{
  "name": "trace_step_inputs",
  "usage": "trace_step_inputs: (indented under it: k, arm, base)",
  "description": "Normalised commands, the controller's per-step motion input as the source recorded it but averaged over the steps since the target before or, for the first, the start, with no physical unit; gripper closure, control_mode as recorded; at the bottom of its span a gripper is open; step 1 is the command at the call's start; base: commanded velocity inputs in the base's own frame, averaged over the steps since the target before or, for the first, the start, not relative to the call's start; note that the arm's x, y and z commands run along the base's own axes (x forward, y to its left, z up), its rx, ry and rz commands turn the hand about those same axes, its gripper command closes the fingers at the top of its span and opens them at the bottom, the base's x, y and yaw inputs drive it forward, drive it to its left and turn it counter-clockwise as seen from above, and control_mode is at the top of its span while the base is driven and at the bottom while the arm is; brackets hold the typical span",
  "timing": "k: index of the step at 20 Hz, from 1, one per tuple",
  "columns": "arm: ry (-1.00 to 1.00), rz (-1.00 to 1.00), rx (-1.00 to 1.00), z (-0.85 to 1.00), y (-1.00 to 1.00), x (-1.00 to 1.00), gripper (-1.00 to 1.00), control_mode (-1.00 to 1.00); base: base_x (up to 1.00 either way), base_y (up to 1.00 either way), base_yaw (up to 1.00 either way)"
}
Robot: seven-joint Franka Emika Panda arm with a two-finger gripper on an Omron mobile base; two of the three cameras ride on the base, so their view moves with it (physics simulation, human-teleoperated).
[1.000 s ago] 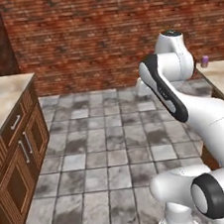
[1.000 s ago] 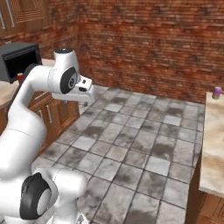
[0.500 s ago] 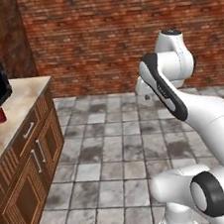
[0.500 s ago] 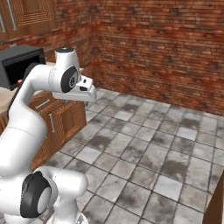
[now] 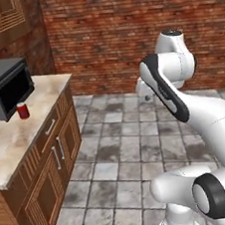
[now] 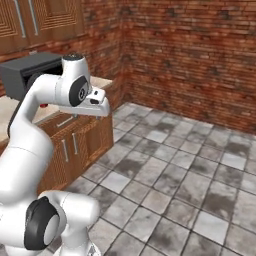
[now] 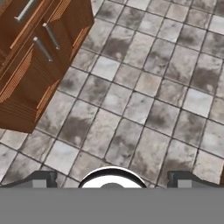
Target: Four empty soda cans are scattered around the kitchen. Gather all the cans and cluster them next to the stove for recycling.
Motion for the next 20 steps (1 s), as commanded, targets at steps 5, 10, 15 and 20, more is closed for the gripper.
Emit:
trace_step_inputs:
  k: [5, 10, 15, 20]
  arm:
    - [0.0, 0.0, 0.0, 0.0, 0.0, 0.0, -1.0, 1.0]
    - [0.0, 0.0, 0.0, 0.0, 0.0, 0.0, -1.0, 1.0]
    - [0.0, 0.0, 0.0, 0.0, 0.0, 0.0, -1.0, 1.0]
    - [0.0, 0.0, 0.0, 0.0, 0.0, 0.0, -1.0, 1.0]
  base:
    - [0.31, 0.54, 0.07]
    - [0.46, 0.37, 0.14]
    - [0.23, 0.0, 0.44]
    - [0.13, -0.04, 0.5]
